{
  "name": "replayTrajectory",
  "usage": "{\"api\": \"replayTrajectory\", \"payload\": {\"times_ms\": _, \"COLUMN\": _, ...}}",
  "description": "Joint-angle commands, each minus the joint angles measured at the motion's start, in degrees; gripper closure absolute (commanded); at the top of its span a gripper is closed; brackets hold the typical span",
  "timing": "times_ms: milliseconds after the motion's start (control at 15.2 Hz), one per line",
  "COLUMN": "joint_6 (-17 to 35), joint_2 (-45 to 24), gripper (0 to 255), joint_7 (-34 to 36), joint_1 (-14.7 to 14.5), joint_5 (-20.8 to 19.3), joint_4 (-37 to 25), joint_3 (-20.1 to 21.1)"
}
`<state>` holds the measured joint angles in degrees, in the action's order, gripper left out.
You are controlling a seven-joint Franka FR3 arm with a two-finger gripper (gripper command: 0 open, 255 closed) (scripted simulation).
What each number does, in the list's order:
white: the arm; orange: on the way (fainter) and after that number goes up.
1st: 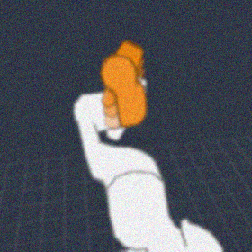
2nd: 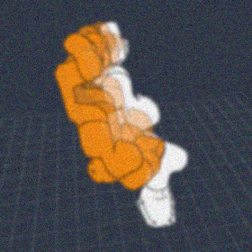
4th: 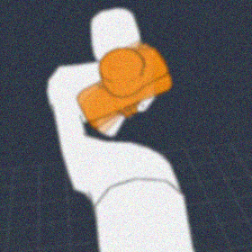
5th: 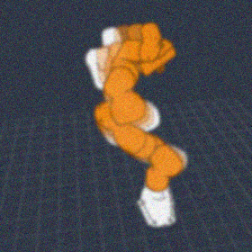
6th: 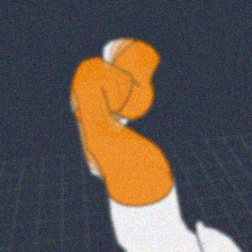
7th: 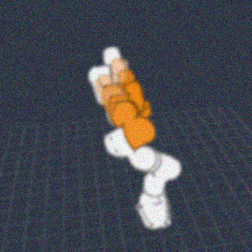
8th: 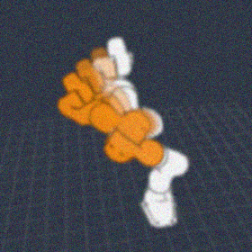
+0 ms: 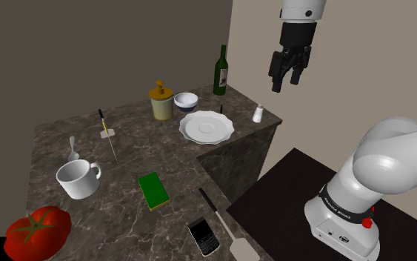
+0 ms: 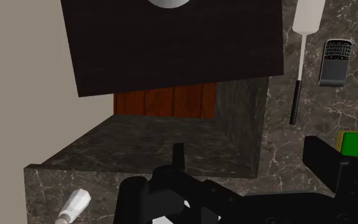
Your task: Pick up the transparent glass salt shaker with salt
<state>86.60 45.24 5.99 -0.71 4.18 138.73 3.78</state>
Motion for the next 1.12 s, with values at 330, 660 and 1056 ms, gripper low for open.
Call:
{"api": "replayTrajectory", "payload": {"times_ms": 330, "joint_6": 9.85, "joint_2": -1.24, "gripper": 0, "joint_7": -4.89, "joint_1": 2.21, "joint_5": -3.03, "joint_4": 5.92, "joint_3": -4.47}}
{"api": "replayTrajectory", "payload": {"times_ms": 660, "joint_6": 20.44, "joint_2": -5.16, "gripper": 0, "joint_7": -9.76, "joint_1": 4.47, "joint_5": -5.54, "joint_4": 9.87, "joint_3": -9.22}}
{"api": "replayTrajectory", "payload": {"times_ms": 1056, "joint_6": 33.68, "joint_2": -13.40, "gripper": 0, "joint_7": -15.98, "joint_1": 6.44, "joint_5": -7.03, "joint_4": 11.64, "joint_3": -15.32}}
